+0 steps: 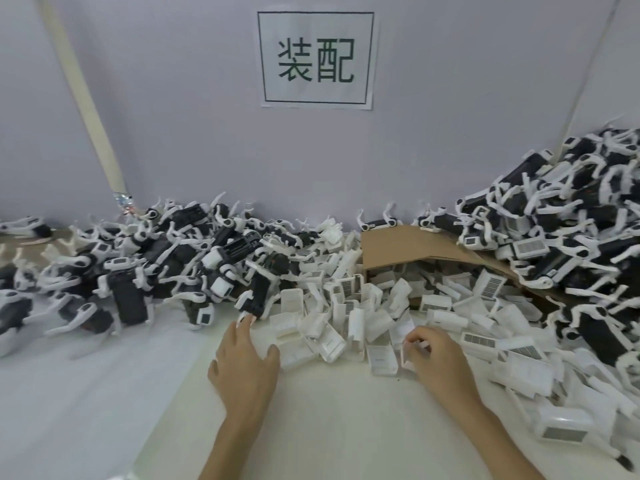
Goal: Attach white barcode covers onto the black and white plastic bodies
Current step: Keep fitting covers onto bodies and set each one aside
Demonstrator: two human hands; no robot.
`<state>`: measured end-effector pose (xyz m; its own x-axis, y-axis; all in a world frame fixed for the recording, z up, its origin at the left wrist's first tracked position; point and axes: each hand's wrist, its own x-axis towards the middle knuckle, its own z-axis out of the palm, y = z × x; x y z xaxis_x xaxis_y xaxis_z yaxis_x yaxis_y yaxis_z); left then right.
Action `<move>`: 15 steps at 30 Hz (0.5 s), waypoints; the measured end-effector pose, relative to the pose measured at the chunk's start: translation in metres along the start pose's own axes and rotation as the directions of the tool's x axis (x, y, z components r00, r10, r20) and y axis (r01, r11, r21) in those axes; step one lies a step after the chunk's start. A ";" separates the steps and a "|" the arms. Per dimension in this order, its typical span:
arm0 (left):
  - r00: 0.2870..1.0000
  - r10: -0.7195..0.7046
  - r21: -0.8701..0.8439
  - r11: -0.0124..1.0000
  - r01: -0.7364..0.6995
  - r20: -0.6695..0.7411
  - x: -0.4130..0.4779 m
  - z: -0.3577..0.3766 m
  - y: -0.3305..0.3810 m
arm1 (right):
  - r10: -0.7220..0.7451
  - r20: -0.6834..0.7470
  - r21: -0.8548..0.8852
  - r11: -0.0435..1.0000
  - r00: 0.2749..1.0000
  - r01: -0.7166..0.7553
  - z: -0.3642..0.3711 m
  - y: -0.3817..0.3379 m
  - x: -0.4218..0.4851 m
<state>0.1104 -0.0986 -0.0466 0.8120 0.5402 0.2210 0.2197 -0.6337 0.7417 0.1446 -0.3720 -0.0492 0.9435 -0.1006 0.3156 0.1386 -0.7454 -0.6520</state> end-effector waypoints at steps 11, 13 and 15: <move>0.996 0.014 0.181 0.984 0.002 -0.085 0.015 -0.006 -0.013 | -0.016 -0.134 0.200 0.979 0.991 0.043 -0.006 -0.005 0.001; 0.994 0.025 0.165 0.986 -0.007 -0.106 0.017 -0.008 -0.009 | -0.032 -0.151 0.204 0.977 0.988 0.063 -0.006 -0.005 0.001; 0.990 0.045 0.138 0.990 -0.026 -0.134 0.028 -0.011 -0.005 | -0.055 -0.213 0.203 0.974 0.975 0.100 -0.005 -0.006 0.001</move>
<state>0.1263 -0.0739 -0.0374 0.7414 0.5805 0.3366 0.2708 -0.7178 0.6415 0.1435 -0.3712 -0.0412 0.8484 -0.1975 0.4911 0.2901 -0.6025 -0.7435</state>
